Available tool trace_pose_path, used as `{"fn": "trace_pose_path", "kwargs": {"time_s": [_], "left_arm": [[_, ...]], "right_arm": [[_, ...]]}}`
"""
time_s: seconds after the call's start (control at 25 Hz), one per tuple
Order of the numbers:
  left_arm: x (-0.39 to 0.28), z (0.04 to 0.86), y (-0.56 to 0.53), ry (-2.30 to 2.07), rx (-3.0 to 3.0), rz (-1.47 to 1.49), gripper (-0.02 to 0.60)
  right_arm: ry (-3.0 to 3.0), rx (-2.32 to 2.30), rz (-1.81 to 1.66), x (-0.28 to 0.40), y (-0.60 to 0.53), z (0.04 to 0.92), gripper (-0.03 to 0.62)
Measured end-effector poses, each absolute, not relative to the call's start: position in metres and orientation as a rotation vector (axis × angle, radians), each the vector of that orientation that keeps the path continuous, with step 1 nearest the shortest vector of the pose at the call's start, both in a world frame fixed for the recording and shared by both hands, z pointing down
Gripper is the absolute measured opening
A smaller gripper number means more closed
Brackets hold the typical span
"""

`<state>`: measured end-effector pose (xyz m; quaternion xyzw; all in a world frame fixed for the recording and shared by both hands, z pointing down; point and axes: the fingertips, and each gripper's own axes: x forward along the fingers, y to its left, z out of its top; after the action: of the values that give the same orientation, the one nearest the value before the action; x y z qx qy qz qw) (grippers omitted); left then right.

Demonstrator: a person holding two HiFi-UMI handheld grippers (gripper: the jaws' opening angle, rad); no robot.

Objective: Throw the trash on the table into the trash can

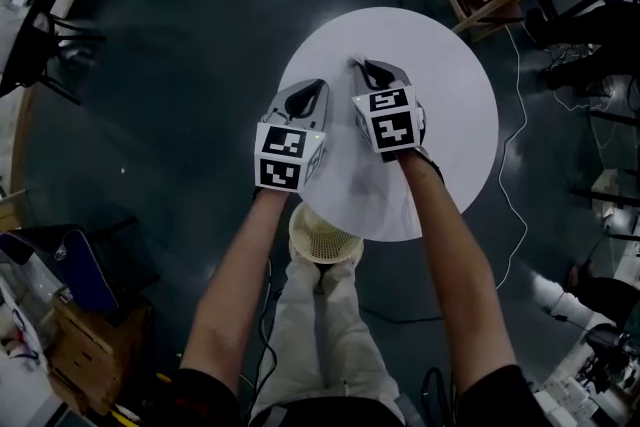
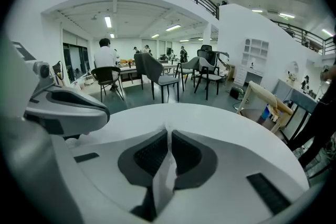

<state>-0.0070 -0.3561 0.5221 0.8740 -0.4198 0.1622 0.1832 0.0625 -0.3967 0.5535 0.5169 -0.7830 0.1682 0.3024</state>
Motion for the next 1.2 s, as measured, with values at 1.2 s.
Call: {"fn": "trace_pose_path", "kwargs": {"time_s": [1.2], "left_arm": [[-0.040,0.534,-0.177,-1.141,2.354,0.472,0.015]], "right_arm": [[-2.193,1.296,0.706,0.010,-0.167,0.549,0.037]]}}
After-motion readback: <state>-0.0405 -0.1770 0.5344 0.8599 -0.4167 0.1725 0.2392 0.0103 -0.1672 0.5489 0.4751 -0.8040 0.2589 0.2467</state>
